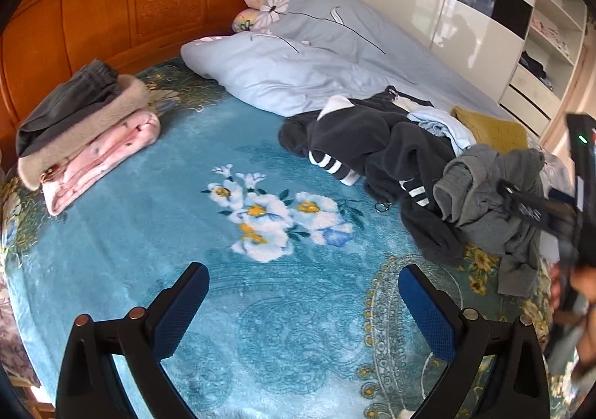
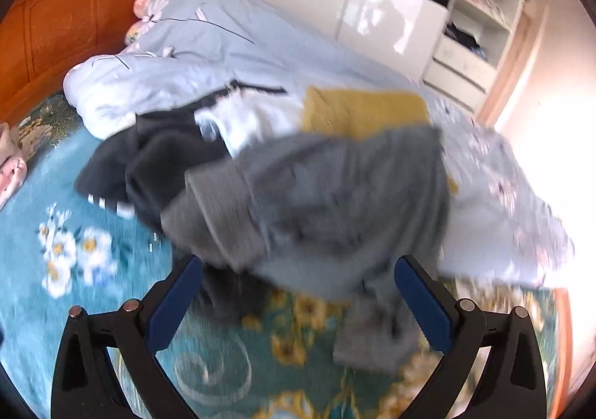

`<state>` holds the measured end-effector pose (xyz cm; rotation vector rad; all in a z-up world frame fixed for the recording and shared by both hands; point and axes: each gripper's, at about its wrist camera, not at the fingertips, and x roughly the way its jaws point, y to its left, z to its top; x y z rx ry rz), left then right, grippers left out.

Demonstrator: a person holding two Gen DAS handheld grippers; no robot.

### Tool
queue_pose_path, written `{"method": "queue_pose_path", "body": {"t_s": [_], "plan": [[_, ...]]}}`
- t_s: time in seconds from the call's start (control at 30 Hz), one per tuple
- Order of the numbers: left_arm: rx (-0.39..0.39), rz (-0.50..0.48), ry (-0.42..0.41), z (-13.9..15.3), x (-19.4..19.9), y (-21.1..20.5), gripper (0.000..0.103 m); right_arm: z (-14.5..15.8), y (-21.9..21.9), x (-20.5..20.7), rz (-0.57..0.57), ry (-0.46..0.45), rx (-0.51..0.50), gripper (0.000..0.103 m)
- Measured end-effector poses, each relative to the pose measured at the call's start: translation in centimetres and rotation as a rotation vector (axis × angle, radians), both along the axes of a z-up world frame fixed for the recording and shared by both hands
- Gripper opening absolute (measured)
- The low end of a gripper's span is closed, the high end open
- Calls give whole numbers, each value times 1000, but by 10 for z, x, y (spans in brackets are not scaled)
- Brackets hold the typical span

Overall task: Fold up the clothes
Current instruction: 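Grasp the grey sweatpants from the pile with the right gripper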

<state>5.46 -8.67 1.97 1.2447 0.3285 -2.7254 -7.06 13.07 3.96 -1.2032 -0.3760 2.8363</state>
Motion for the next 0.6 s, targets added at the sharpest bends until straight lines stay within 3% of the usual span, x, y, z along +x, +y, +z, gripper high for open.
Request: {"method": "queue_pose_path", "body": {"t_s": [0.13,0.23,0.27,0.33,0.4,0.5,0.6], "plan": [[-22,20,1,-1,11,-7,103,-5,-41,-25,109,12,79,89],[-11,41,-11,-4,18,-16,103,-21,-59,-41,142,-30,156,65],[-5,49,-20,-6,21,-19,103,-25,-58,-45,128,-47,171,48],[7,65,-38,-10,25,-26,103,-31,-56,-52,98,-73,206,45],[25,75,-50,-14,27,-30,103,-31,-50,-52,62,-59,267,32],[58,86,-66,-18,31,-35,103,-31,-40,-56,42,-41,308,32],[91,90,-99,-21,33,-37,103,-51,-41,-71,52,-110,409,32]]}}
